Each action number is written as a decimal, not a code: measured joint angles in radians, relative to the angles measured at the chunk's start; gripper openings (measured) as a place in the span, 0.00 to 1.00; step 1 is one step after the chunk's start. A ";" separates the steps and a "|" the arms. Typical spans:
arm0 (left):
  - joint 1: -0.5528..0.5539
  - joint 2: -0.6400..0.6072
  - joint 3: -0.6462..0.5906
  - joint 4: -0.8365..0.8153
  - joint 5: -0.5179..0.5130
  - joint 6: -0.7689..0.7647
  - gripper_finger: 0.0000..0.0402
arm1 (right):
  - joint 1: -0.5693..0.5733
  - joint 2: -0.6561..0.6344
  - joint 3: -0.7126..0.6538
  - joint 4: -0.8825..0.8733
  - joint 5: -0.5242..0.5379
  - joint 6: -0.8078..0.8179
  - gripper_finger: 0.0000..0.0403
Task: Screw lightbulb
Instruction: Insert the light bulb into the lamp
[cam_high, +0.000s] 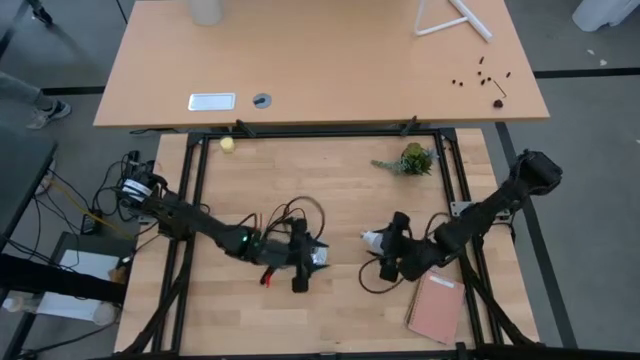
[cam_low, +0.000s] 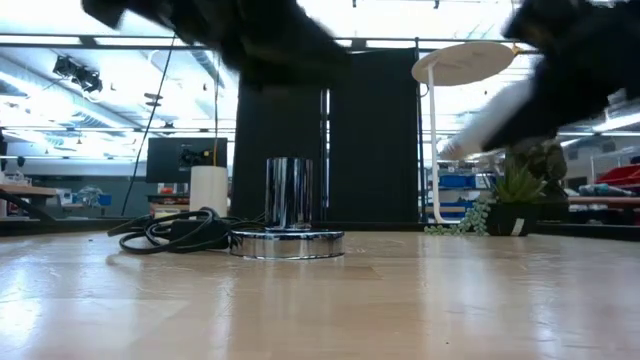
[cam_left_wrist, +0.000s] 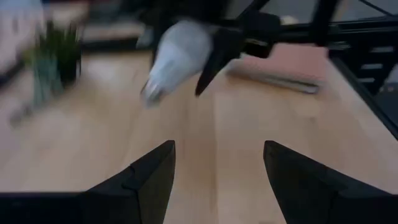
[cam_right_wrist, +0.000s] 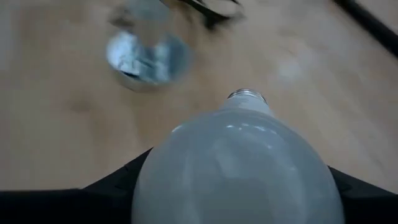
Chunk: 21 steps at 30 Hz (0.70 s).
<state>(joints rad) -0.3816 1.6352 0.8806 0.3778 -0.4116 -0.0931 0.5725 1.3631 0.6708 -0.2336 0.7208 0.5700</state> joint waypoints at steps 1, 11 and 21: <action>-0.017 -0.001 0.000 0.018 -0.032 0.045 0.62 | -0.019 -0.010 0.029 0.001 -0.052 -0.047 0.65; -0.150 -0.001 0.056 -0.028 -0.304 0.187 0.62 | -0.208 0.057 0.273 0.012 -0.432 -0.233 0.66; -0.243 -0.001 0.176 -0.422 -0.546 -0.017 0.62 | -0.275 0.243 0.511 -0.111 -0.577 -0.271 0.66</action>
<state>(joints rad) -0.6242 1.6343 1.0565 -0.0444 -0.9581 -0.1105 0.2971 1.6058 1.1822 -0.3449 0.1440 0.2988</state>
